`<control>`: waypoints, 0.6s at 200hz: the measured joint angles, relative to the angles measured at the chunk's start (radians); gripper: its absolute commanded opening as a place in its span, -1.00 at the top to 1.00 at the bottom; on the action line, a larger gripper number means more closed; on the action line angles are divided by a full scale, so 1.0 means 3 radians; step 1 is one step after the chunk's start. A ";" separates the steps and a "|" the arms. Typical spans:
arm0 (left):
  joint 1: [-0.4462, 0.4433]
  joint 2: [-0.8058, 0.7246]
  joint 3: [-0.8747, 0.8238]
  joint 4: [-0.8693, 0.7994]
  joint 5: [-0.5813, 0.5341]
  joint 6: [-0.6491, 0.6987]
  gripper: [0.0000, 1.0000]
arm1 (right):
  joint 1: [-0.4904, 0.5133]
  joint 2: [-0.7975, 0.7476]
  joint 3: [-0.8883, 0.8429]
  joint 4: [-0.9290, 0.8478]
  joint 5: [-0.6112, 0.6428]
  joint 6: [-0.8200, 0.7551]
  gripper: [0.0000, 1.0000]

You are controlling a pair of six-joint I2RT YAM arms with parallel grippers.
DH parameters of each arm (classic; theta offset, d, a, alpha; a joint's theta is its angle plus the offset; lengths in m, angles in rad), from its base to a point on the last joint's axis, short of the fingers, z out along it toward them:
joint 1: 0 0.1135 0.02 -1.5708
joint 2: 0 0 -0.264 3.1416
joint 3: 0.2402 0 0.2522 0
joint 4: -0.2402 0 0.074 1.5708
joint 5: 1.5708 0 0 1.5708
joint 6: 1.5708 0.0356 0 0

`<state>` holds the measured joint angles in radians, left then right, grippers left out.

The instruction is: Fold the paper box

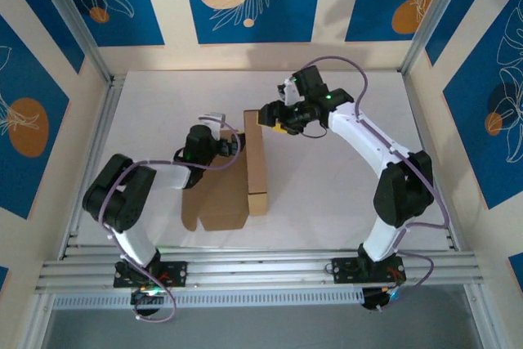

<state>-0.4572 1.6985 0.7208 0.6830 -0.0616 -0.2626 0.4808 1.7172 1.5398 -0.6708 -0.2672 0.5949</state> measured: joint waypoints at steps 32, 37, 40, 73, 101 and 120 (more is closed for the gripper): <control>0.0043 -0.0402 0.0005 -0.0581 -0.0435 -0.0262 -1.00 | 0.0196 0.0055 -0.0058 -0.0137 0.0145 -0.0070 -0.13; 0.0069 -0.0469 0.0015 -0.0697 -0.0437 -0.0298 -1.00 | 0.0214 0.0076 -0.0060 -0.0153 0.0172 -0.0075 -0.10; 0.0089 -0.0512 0.0020 -0.0767 -0.0423 -0.0322 -1.00 | 0.0224 0.0097 -0.0060 -0.0163 0.0188 -0.0083 -0.09; 0.0238 -0.1039 0.0103 -0.1419 -0.0342 -0.0509 -1.00 | 0.0220 0.0155 -0.0306 0.0011 0.0258 -0.0053 0.10; 0.0228 -0.1442 0.0479 -0.2041 -0.0107 -0.0565 -1.00 | 0.0041 -0.0109 -0.0732 0.0359 0.0136 0.0078 0.19; 0.0200 -0.1752 0.0765 -0.2350 0.0043 -0.0546 -1.00 | -0.0188 -0.0336 -0.1132 0.0640 0.0038 0.0230 0.19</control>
<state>-0.3973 1.1728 0.9504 -0.0219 -0.0486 -0.4263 0.4244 1.6165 1.2003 -0.4789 -0.2558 0.6640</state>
